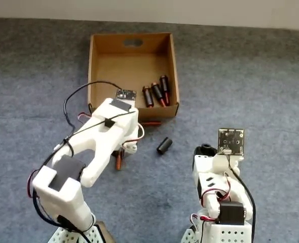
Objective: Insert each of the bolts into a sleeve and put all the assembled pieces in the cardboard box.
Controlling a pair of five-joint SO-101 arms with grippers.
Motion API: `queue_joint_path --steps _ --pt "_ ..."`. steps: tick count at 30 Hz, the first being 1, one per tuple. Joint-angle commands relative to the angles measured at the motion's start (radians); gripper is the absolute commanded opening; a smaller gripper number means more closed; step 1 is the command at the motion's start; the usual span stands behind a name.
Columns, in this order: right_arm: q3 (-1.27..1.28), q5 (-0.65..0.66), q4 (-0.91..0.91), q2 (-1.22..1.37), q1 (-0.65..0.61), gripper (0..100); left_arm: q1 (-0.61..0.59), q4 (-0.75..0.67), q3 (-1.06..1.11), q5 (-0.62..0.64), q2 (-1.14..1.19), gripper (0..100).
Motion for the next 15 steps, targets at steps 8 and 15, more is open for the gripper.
queue_joint_path --steps 8,15 --pt "-0.004 -0.006 -0.001 -0.005 0.007 0.5 -0.005 -0.339 0.383 -0.037 -0.384 4" --pt "-0.004 -0.006 -0.001 -0.004 0.007 0.5 -0.010 -0.341 0.381 -0.032 -0.386 20"
